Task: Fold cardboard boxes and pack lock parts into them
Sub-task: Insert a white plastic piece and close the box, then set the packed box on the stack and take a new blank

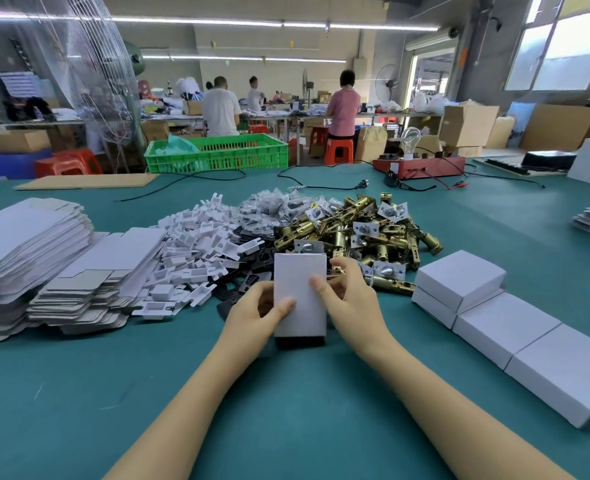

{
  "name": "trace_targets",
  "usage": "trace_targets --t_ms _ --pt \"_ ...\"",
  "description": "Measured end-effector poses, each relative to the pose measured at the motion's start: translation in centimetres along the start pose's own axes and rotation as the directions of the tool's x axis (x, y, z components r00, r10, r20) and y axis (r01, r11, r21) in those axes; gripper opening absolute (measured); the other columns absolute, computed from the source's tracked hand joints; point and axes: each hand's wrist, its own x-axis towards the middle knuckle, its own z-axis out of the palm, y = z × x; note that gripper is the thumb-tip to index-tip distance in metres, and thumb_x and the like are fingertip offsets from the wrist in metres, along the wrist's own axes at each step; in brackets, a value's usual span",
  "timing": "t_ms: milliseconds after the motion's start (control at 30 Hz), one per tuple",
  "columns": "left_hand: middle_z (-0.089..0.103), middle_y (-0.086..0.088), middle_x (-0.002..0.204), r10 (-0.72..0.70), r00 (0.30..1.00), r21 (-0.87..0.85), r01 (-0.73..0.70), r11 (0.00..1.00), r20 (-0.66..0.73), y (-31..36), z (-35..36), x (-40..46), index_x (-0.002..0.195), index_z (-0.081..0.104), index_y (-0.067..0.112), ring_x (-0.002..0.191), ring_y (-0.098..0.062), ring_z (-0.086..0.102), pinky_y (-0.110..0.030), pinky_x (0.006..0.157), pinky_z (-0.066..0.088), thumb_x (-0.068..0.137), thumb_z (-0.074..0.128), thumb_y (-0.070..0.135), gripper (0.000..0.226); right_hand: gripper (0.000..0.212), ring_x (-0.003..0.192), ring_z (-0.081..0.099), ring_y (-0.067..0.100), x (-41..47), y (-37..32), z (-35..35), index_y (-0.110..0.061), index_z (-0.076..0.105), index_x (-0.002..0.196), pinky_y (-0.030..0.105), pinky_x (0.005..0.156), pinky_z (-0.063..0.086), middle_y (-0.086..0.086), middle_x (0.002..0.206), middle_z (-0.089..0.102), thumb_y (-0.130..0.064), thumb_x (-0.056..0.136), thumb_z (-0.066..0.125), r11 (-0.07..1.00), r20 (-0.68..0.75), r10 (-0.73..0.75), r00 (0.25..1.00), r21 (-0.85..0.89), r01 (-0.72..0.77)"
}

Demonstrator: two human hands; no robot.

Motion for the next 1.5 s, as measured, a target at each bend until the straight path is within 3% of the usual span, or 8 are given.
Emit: trace_targets --t_ms 200,333,433,500,800,1033,1267,1500 --pt "0.064 -0.011 0.088 -0.199 0.98 -0.34 0.183 0.923 -0.013 0.9 -0.2 -0.1 0.106 0.061 0.016 0.061 -0.016 0.065 -0.029 0.04 0.046 0.074 0.07 0.04 0.041 0.041 0.081 0.068 0.019 -0.2 -1.8 -0.5 -0.032 0.043 0.126 0.038 0.066 0.059 0.0 0.101 0.063 -0.055 0.092 0.048 0.967 0.136 0.242 0.961 0.049 -0.25" --pt "0.06 -0.013 0.08 -0.261 0.965 -0.352 0.242 0.904 -0.008 0.7 -0.4 0.4 0.092 0.062 0.009 0.054 -0.02 0.059 -0.026 0.037 0.042 0.066 0.066 0.037 0.038 0.104 0.13 0.035 0.012 -0.6 -2.7 -1.7 -0.036 0.016 0.148 0.031 0.102 0.035 -0.006 0.142 0.031 -0.08 0.064 0.059 0.894 0.304 -0.063 0.951 -0.407 0.189" --pt "0.062 -0.005 0.072 -0.228 0.973 -0.28 0.225 0.933 0.024 0.6 -0.5 0.5 0.08 0.065 0.01 0.058 -0.017 0.056 -0.021 0.043 0.042 0.064 0.068 0.034 0.028 0.115 0.142 0.018 0.025 -1.5 -3.3 -1.4 -0.036 0.01 0.15 0.046 0.115 0.023 0.005 0.154 0.02 -0.083 0.059 0.061 0.672 0.484 -0.134 0.865 -0.597 0.438" --pt "0.063 0.0 0.068 -0.206 0.976 -0.22 0.217 0.951 0.069 0.7 -0.6 0.4 0.074 0.069 0.014 0.061 -0.015 0.056 -0.022 0.047 0.042 0.065 0.067 0.034 0.023 0.108 0.136 0.024 0.028 -1.9 -3.2 -0.8 -0.034 0.015 0.148 0.046 0.111 0.028 0.006 0.148 0.025 -0.072 0.063 0.07 0.699 0.508 -0.06 0.86 -0.594 0.399" --pt "0.068 -0.015 0.069 -0.246 0.956 -0.381 0.29 0.878 0.163 1.5 -0.6 0.1 0.096 0.062 0.003 0.051 -0.023 0.065 -0.027 0.045 0.054 0.102 0.046 0.032 0.034 0.093 0.115 0.042 0.022 -1.2 -4.2 -1.7 -0.037 0.03 0.139 0.034 0.092 0.044 0.002 0.124 0.037 -0.053 0.059 0.076 0.9 0.399 0.188 0.897 -0.436 0.006" --pt "0.065 -0.013 0.063 -0.245 0.958 -0.403 0.286 0.869 0.15 1.7 -0.2 0.2 0.093 0.059 -0.004 0.051 -0.022 0.066 -0.025 0.047 0.056 0.101 0.048 0.028 0.035 0.081 0.096 0.053 0.005 -0.5 -8.1 -8.9 -0.038 0.045 0.128 0.022 0.072 0.046 -0.01 0.115 0.047 -0.051 0.053 0.073 0.949 0.226 0.127 0.966 -0.31 -0.052" --pt "0.067 -0.012 0.065 -0.216 0.963 -0.366 0.261 0.893 0.159 1.5 -0.2 0.1 0.095 0.06 -0.007 0.059 -0.024 0.069 -0.025 0.054 0.058 0.1 0.052 0.025 0.034 0.1 0.115 0.042 0.028 -1.7 -6.5 -20.4 -0.04 0.035 0.135 0.044 0.091 0.044 0.005 0.121 0.039 -0.056 0.046 0.076 0.632 -0.065 0.302 0.951 -0.734 -0.25" --pt "0.068 -0.013 0.069 -0.214 0.963 -0.36 0.259 0.896 0.162 1.3 -0.3 0.2 0.095 0.061 -0.007 0.063 -0.024 0.07 -0.025 0.057 0.058 0.099 0.053 0.025 0.033 0.101 0.121 0.036 0.029 -2.7 -2.2 -22.3 -0.043 0.026 0.14 0.045 0.095 0.042 0.002 0.114 0.034 -0.043 0.056 0.082 0.516 -0.087 0.472 0.878 -0.78 -0.354"
